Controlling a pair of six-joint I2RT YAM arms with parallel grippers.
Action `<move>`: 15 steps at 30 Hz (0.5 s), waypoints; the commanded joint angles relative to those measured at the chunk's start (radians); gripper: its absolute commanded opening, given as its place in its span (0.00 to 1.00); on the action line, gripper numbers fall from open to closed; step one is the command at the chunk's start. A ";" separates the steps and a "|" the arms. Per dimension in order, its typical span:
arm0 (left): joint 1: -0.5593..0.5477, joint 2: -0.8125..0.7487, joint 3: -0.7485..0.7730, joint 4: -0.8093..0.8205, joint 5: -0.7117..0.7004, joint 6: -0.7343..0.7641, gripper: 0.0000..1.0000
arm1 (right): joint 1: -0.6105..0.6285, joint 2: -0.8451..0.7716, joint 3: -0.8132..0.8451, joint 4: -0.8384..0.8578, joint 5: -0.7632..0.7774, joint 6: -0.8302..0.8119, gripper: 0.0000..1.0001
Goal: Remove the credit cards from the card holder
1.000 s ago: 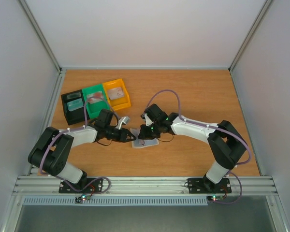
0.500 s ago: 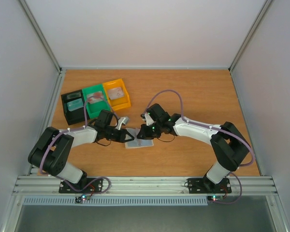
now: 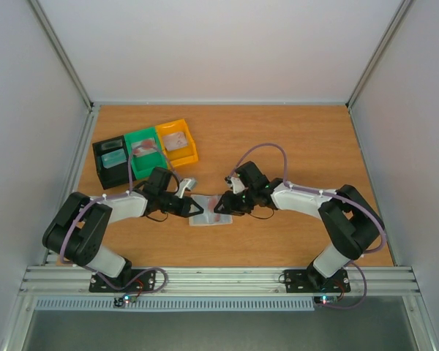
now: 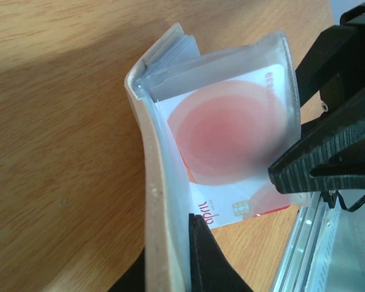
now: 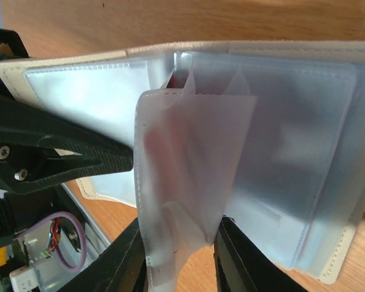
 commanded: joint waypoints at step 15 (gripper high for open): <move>0.024 -0.040 0.052 -0.091 -0.221 0.050 0.36 | -0.028 0.087 0.048 -0.034 0.006 -0.091 0.01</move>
